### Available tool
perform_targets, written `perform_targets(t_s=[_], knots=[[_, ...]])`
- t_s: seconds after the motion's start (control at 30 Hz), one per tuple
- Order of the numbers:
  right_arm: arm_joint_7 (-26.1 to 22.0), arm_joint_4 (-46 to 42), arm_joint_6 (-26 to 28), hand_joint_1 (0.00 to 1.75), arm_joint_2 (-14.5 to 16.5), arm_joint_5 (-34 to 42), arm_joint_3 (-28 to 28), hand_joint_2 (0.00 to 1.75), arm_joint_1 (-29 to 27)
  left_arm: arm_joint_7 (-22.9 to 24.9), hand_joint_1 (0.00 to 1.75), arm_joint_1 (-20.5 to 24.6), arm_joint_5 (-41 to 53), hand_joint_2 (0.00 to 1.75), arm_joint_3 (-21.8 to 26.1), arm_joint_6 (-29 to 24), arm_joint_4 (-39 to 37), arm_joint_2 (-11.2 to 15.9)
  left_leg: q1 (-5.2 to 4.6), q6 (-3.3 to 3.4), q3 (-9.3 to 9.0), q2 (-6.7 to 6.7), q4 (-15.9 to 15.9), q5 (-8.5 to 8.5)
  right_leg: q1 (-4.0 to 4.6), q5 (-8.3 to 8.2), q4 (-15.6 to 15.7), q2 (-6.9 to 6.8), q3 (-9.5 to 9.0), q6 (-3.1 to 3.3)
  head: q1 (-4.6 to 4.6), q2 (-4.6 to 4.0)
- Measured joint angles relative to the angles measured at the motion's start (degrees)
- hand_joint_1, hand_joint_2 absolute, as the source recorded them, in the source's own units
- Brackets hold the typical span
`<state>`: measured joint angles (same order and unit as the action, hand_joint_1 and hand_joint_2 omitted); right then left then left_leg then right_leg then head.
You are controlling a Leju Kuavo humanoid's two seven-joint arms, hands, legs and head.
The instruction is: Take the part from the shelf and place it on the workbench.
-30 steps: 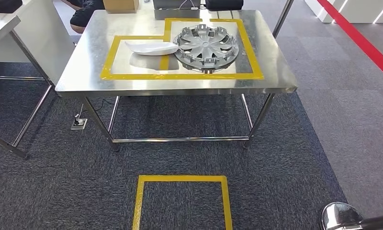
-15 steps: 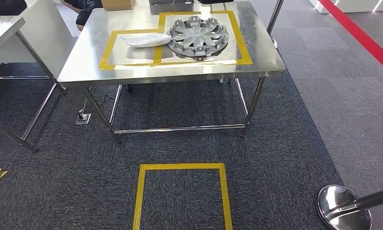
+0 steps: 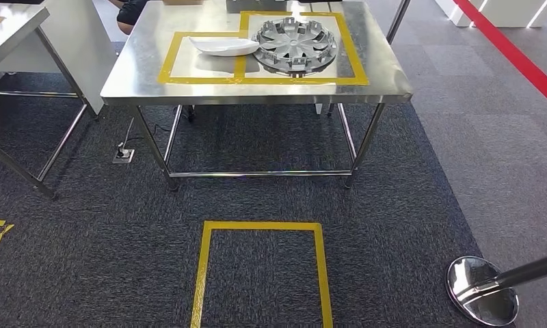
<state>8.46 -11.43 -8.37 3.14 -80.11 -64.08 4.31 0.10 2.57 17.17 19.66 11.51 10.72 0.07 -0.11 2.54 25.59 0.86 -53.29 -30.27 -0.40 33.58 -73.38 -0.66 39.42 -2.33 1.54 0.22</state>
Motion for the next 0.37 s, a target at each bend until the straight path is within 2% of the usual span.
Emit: perform_targets(t_s=[0.03,0.07,0.13,0.17,0.2,0.23,0.37], knots=[[0.87,0.0,0.41,0.0,0.06,-0.01,0.1,1.75,-0.03,0.01,0.0,-0.04,-0.09,1.75,0.15,0.14,-0.01,-0.07,-0.04,-0.03,0.2,0.06,-0.07,0.16,0.0,-0.23,0.05,0.01,-0.82,0.08,0.01,0.0],[1.57,0.0,0.8,0.0,0.09,0.17,0.3,1.75,-0.13,0.01,0.0,-0.06,-0.23,1.75,0.26,0.25,0.06,-0.15,-0.07,-0.07,0.29,0.08,-0.17,0.25,0.01,-1.47,2.85,0.02,-2.97,0.28,0.01,0.0],[2.12,0.0,1.34,0.0,0.11,1.29,1.31,1.75,-0.53,0.01,0.0,-0.04,-0.64,1.75,0.39,0.28,0.47,-0.32,-0.16,-0.26,0.4,0.1,-0.48,0.27,0.06,-4.28,11.95,0.06,-8.69,0.82,-0.01,0.0],[2.11,0.0,1.51,0.0,0.11,2.34,2.18,1.75,-0.77,0.01,0.0,0.01,-0.89,1.75,0.37,0.18,0.8,-0.37,-0.25,-0.46,0.55,0.07,-0.7,0.23,0.12,-5.08,15.52,0.1,-10.62,1.11,0.01,0.0],[2.07,0.0,1.65,0.0,0.11,3.64,3.18,1.75,-1.05,0.0,0.0,0.05,-1.19,1.75,0.33,0.01,1.13,-0.39,-0.36,-0.65,0.74,0.05,-0.93,0.15,0.16,-5.3,17.47,0.15,-11.5,1.3,0.04,0.0],[1.97,0.0,1.79,0.0,0.12,5.16,4.28,1.75,-1.37,0.0,0.0,0.07,-1.52,1.75,0.28,-0.24,1.44,-0.38,-0.48,-0.66,0.96,0.03,-1.1,0.1,0.21,-5.13,17.96,0.19,-11.54,1.41,0.07,0.0],[1.3,-0.09,2.39,0.0,0.02,10.92,8.45,1.75,-2.64,0.0,0.0,-0.26,-2.71,1.75,-0.37,-1.1,2.2,-0.34,-0.47,-0.37,1.18,-0.08,-1.22,0.19,0.38,-5.35,17.9,0.22,-11.22,1.55,0.11,0.0]])
